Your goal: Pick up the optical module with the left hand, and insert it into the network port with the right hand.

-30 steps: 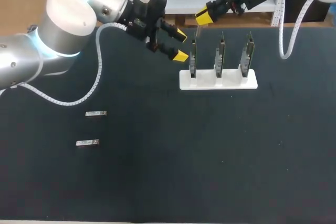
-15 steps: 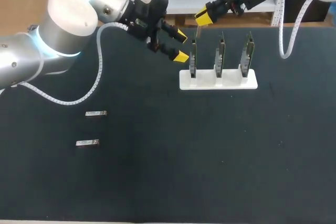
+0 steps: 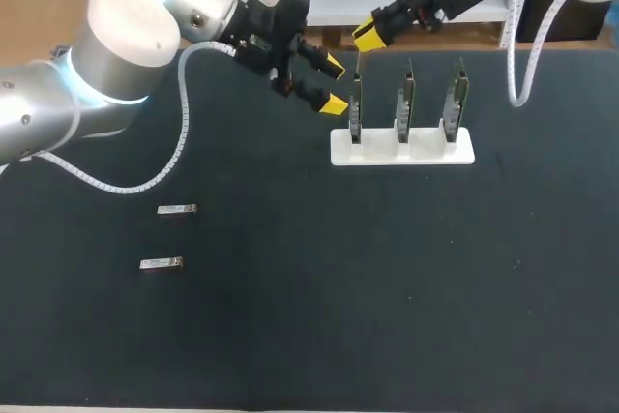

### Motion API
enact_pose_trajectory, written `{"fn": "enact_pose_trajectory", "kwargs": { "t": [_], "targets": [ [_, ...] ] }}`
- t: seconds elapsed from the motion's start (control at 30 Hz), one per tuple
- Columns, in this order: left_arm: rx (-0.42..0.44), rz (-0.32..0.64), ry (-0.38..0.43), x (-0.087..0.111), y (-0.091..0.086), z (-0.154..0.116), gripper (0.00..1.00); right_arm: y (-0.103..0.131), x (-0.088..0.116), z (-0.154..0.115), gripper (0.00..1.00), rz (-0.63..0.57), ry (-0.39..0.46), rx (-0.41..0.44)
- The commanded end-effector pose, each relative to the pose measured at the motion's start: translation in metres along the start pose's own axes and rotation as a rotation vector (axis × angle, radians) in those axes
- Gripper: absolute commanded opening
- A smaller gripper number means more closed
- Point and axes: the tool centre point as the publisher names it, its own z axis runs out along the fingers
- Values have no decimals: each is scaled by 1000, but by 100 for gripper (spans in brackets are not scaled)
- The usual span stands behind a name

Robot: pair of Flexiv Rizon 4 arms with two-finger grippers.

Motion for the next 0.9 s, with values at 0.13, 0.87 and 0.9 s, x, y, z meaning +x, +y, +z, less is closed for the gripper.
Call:
{"fn": "enact_pose_trajectory", "kwargs": {
  "t": [0.13,0.87,0.9],
  "targets": [
    [-1,-1,3,0,0,0,100,0,3,3,0,-1,11,23],
    [-1,-1,3,0,0,0,100,-4,7,10,0,-11,39,38],
    [-1,-1,3,0,0,0,100,-4,6,10,0,-14,38,39]
  ]
}}
